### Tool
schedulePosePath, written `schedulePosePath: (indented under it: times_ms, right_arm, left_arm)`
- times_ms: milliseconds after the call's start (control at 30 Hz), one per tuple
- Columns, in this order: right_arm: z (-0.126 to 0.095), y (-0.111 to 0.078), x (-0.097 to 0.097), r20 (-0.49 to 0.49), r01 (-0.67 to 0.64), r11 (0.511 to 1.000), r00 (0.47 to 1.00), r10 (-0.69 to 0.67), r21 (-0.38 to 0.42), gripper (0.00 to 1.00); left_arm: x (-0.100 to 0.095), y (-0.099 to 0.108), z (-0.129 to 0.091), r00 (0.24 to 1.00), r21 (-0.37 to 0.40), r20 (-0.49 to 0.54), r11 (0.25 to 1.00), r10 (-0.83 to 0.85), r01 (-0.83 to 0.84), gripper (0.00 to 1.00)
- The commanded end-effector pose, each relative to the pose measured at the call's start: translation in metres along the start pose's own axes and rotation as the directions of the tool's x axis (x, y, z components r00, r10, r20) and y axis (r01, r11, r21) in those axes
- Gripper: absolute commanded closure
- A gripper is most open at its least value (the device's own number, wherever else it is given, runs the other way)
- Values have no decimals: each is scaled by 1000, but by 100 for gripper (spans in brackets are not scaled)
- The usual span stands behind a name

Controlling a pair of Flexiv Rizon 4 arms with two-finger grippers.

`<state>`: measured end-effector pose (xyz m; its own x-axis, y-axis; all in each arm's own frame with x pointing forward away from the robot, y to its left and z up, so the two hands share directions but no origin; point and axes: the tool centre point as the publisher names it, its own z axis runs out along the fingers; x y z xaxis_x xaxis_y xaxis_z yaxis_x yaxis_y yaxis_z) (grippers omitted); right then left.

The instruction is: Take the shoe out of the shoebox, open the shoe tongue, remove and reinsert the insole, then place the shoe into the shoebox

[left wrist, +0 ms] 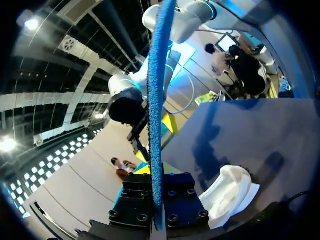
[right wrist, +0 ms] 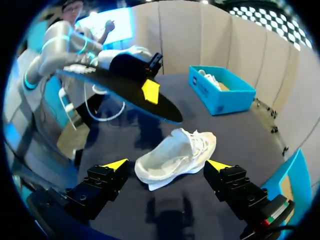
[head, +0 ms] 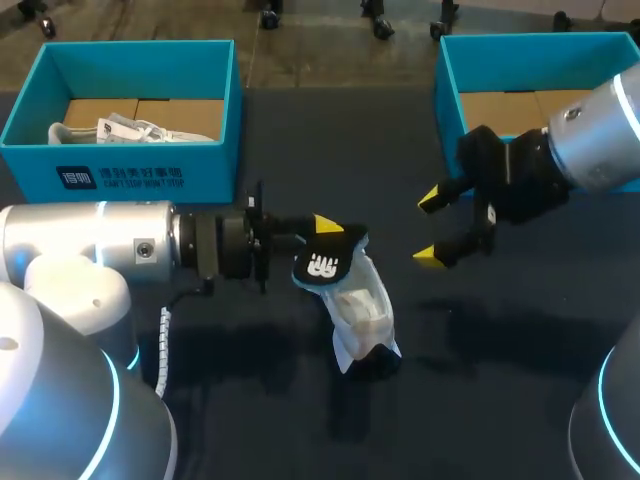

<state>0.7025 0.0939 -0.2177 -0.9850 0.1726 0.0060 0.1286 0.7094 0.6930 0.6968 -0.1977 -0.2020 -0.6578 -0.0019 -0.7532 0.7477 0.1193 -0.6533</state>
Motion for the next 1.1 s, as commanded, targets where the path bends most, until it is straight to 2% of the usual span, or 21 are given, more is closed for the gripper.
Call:
schedulePosePath:
  times_ms: [33, 100, 133, 533, 600, 633, 733, 933, 1100]
  right_arm:
    - [15, -12, 4, -22, 131, 991, 991, -131, 0, 0]
    - [22, -18, 3, -19, 132, 991, 991, -131, 27, 0]
    - [25, -23, 2, -22, 98, 995, 995, -97, 14, 0]
    - [25, -23, 2, -22, 98, 995, 995, -97, 14, 0]
    - [34, -28, -1, -36, 160, 987, 987, -159, 16, 0]
    - [38, -33, -2, -38, 163, 983, 986, -161, 79, 0]
    - [46, -41, -5, -41, 241, 962, 971, -237, 126, 0]
    - [53, -52, -9, -26, 334, 932, 942, -334, 144, 0]
    - [61, -61, -13, -42, 365, 912, 931, -364, 185, 0]
  left_arm:
    - [6, -6, -6, 1000, 7, -7, 1000, -23, 23, 100]
    - [7, -7, -7, 999, 25, -3, 998, -52, 52, 100]
    - [9, -8, -7, 998, 28, -2, 998, -56, 56, 100]
    - [35, -14, 0, 995, 37, 47, 995, -90, 88, 100]
    - [39, -16, 2, 995, 26, 60, 997, -79, 78, 100]
    - [41, -17, 3, 995, 23, 59, 997, -78, 76, 100]
    - [45, -19, 4, 995, 20, 67, 997, -80, 79, 100]
    - [52, -21, 3, 992, 3, 105, 998, -68, 68, 100]
    - [58, -11, 4, 988, -7, 136, 997, -75, 77, 100]
